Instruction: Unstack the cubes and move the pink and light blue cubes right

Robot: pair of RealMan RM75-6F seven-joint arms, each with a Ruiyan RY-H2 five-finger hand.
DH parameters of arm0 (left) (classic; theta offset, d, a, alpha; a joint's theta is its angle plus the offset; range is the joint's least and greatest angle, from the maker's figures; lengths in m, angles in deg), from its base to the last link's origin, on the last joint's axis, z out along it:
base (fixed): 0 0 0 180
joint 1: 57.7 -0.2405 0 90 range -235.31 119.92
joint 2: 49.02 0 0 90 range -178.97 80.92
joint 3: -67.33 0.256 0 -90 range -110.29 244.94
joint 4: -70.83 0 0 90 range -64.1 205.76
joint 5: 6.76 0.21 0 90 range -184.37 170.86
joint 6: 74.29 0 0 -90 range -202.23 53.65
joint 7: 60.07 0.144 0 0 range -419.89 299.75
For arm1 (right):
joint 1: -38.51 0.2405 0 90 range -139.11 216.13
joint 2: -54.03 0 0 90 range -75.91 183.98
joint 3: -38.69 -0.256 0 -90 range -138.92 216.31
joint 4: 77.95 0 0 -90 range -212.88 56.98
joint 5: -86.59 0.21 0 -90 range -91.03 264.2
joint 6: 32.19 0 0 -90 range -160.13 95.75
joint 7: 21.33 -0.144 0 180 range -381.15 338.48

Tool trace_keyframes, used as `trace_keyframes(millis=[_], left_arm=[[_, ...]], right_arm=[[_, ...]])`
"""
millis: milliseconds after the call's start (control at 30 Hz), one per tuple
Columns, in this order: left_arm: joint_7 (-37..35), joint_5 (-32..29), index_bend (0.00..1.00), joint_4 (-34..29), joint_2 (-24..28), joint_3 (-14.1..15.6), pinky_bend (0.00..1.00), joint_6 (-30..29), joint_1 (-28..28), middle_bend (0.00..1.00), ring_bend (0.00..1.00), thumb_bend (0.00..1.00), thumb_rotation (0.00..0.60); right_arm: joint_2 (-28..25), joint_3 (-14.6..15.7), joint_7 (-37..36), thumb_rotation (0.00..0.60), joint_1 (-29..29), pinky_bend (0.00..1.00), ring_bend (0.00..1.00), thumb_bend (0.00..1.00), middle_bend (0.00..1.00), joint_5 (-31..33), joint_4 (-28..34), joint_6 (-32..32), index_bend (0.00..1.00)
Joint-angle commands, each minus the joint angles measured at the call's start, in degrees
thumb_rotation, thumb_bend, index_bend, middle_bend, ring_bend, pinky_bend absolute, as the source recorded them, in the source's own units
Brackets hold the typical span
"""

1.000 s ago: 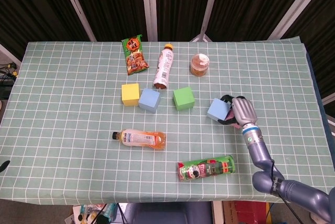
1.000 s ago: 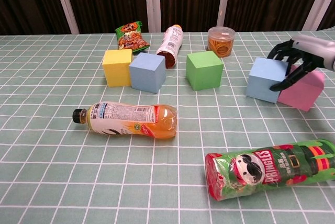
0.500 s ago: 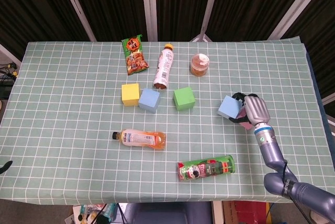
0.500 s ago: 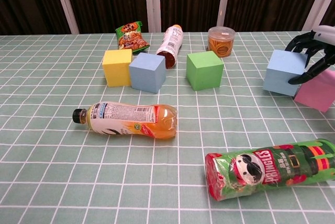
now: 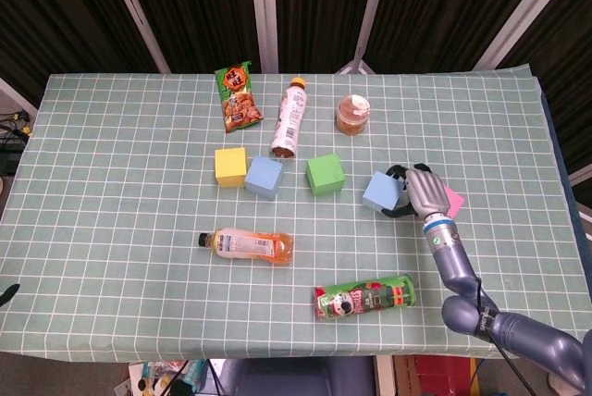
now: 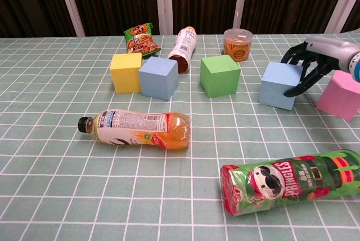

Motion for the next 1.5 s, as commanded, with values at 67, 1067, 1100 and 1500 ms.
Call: trace_keyframes(millis=[67, 1067, 1100, 1500], left_arm=[[-0.1, 0.1, 0.19, 0.0, 0.1, 0.1, 0.00, -0.1, 0.0, 0.00, 0.00, 0.15, 0.600], [-0.7, 0.8, 0.19, 0.0, 0.1, 0.4, 0.00, 0.5, 0.2, 0.00, 0.00, 0.15, 0.600], [-0.8, 0.9, 0.19, 0.0, 0.1, 0.4, 0.00, 0.4, 0.2, 0.00, 0.00, 0.15, 0.600], [-1.4, 1.3, 0.19, 1.5, -0.3, 0.1, 0.00, 0.4, 0.6, 0.00, 0.00, 0.15, 0.600]], right_arm=[[-1.6, -0.4, 2.9, 0.600, 0.4, 0.00, 0.07, 0.16, 0.02, 2.2, 3.0, 0.8, 0.08], [-16.4, 12.8, -13.5, 0.600, -28.5, 0.00, 0.13, 0.13, 0.00, -28.8, 9.4, 35.4, 0.00], [-15.8, 13.7, -12.5, 0.600, -29.5, 0.00, 0.13, 0.13, 0.00, -30.4, 8.9, 37.1, 0.00], [-18.9, 18.4, -4.2, 0.600, -32.8, 0.00, 0.13, 0.13, 0.00, -40.3, 11.6, 41.8, 0.00]])
